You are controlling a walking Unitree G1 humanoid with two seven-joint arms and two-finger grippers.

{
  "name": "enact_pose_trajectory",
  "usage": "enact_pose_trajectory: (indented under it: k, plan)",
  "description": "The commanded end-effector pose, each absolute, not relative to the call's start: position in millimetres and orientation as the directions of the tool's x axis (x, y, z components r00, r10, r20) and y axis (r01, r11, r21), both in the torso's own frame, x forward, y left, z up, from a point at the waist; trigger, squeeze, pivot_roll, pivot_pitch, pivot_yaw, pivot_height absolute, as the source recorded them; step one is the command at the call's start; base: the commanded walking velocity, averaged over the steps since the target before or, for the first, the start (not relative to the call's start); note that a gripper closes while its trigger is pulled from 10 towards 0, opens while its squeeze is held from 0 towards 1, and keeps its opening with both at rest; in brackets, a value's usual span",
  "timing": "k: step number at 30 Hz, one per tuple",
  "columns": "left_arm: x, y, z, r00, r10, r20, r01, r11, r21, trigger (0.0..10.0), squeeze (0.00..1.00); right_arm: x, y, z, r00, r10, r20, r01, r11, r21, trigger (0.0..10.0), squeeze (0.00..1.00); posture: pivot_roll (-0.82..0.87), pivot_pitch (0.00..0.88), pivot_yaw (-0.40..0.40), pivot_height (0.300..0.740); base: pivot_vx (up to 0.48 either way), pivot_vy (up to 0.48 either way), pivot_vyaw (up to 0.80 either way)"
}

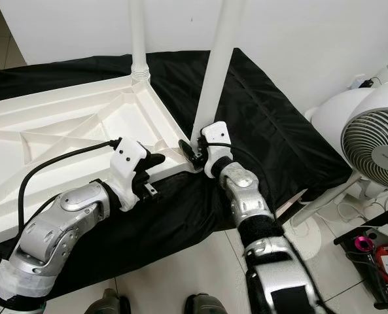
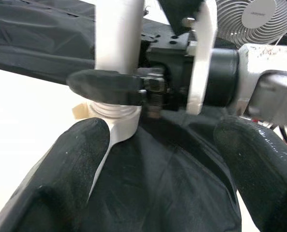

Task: Building children table

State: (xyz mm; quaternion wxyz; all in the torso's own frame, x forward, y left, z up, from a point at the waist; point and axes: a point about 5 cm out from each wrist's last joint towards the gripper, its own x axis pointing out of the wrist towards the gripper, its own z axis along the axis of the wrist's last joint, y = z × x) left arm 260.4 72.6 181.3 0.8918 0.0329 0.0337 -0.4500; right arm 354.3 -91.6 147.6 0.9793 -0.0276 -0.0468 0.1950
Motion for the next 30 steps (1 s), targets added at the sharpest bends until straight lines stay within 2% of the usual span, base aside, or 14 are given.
enact_pose_trajectory:
  k: [1, 3, 7, 9, 12, 17, 18, 24, 30]
  plan:
    - [261.2, 73.4, 178.0, 0.6, -0.793, -0.108, 0.799, 0.601, 0.025, 10.0, 0.0, 352.7, -92.2, 144.7, 0.966, 0.251, 0.066, -0.253, 0.967, 0.014, 10.0, 0.0, -0.06, 0.089, -0.035, 0.74, 0.0, 0.0, 0.0]
    - [261.2, 73.4, 178.0, 0.6, -0.793, -0.108, 0.799, 0.601, 0.025, 10.0, 0.0, 352.7, -92.2, 144.7, 0.966, 0.251, 0.066, -0.253, 0.967, 0.014, 10.0, 0.0, -0.06, 0.089, -0.035, 0.74, 0.0, 0.0, 0.0]
    - [264.2, 73.8, 178.7, 0.603, -0.791, -0.106, 0.797, 0.603, 0.03, 10.0, 0.0, 347.2, -89.4, 144.7, 0.991, 0.109, 0.074, -0.112, 0.993, 0.043, 10.0, 0.0, -0.08, 0.072, -0.027, 0.74, 0.0, 0.0, 0.0]
    - [266.6, 73.8, 179.9, 0.604, -0.791, -0.103, 0.796, 0.604, 0.033, 10.0, 0.0, 343.6, -84.4, 144.4, 0.993, 0.09, 0.074, -0.095, 0.993, 0.064, 10.0, 0.0, -0.08, 0.066, -0.023, 0.74, 0.0, 0.0, 0.0]
    - [270.5, 73.2, 181.9, 0.602, -0.793, -0.096, 0.798, 0.601, 0.041, 10.0, 0.0, 338.8, -77.1, 148.3, 0.99, 0.105, 0.096, -0.113, 0.99, 0.082, 10.0, 0.0, -0.09, 0.057, -0.013, 0.74, 0.0, 0.0, 0.0]
    - [272.5, 72.8, 182.9, 0.597, -0.797, -0.096, 0.802, 0.595, 0.05, 10.0, 0.0, 338.4, -79.2, 154.1, 0.987, 0.111, 0.117, -0.12, 0.99, 0.077, 10.0, 0.0, -0.09, 0.054, -0.008, 0.74, 0.0, 0.0, 0.0]
    - [273.1, 72.9, 183.3, 0.596, -0.797, -0.098, 0.803, 0.593, 0.055, 10.0, 0.0, 338.1, -81.5, 158.3, 0.983, 0.125, 0.136, -0.137, 0.987, 0.086, 10.0, 1.0, -0.09, 0.056, -0.008, 0.74, 0.0, 0.0, 0.0]
    - [272.8, 72.9, 184.0, 0.595, -0.798, -0.098, 0.804, 0.592, 0.058, 10.0, 0.0, 337.9, -87.1, 163.3, 0.971, 0.171, 0.169, -0.189, 0.977, 0.101, 10.0, 1.0, -0.08, 0.06, -0.008, 0.74, 0.0, 0.0, 0.0]
    - [273.0, 73.9, 184.4, 0.596, -0.796, -0.102, 0.803, 0.593, 0.064, 10.0, 0.0, 338.2, -106.5, 163.1, 0.936, 0.311, 0.165, -0.317, 0.948, 0.012, 10.0, 1.0, -0.08, 0.061, -0.002, 0.74, 0.0, 0.0, 0.0]
